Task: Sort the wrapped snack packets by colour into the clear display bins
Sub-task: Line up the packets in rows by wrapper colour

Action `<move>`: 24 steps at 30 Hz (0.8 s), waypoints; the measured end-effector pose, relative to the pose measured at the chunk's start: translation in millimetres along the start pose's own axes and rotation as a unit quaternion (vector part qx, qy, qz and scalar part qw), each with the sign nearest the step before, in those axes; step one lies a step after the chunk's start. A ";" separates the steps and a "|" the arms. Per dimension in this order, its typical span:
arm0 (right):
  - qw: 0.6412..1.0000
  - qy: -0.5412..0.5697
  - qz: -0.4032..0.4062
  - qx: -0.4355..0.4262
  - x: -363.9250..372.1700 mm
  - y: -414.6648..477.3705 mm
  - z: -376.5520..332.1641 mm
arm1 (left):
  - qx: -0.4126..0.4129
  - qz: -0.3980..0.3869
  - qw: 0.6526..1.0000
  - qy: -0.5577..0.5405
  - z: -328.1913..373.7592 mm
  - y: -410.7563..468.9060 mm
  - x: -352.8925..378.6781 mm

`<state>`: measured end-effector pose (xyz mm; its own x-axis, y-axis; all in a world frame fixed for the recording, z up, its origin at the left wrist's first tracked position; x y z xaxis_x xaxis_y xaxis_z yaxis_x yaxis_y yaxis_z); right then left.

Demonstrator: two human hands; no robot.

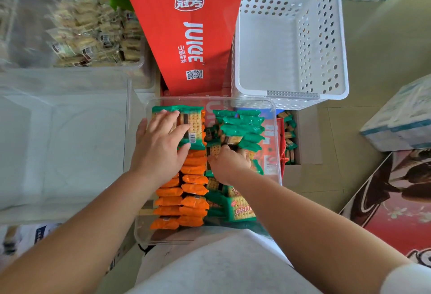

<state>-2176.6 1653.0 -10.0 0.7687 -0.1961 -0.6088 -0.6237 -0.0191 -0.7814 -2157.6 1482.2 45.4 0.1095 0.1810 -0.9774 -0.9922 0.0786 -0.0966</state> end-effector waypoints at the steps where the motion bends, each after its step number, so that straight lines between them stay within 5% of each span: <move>1: 1.000 0.013 0.017 0.009 1.1 0.0 -0.8 | 0.001 0.007 1.000 0.001 -1.5 1.9 -1.7; 10: 0.993 0.086 0.078 -0.004 -19.4 -7.2 10.5 | 0.060 0.008 0.998 -0.024 9.8 21.2 -7.3; 17: 0.987 -0.022 0.123 -0.100 -32.8 -19.8 9.6 | 0.183 -0.029 0.970 -0.156 75.0 34.2 -7.5; 24: 0.987 -0.033 0.078 -0.134 -24.5 -13.8 18.2 | 0.061 -0.095 0.980 -0.165 98.3 69.8 10.4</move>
<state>-2184.3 1675.9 13.2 0.6623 -0.1524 -0.7336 -0.7436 -0.2542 -0.6185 -2219.9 1585.9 46.9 0.3240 0.4573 -0.8282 -0.9401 0.2537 -0.2277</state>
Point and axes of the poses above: each hand's wrist, its own y-axis towards the middle knuckle, its own x-axis out of the palm, z = x × y, the point moved 4 cm from there along y, towards the middle knuckle, and after that the axes turned 5 degrees about x, right-handed, at the moved point
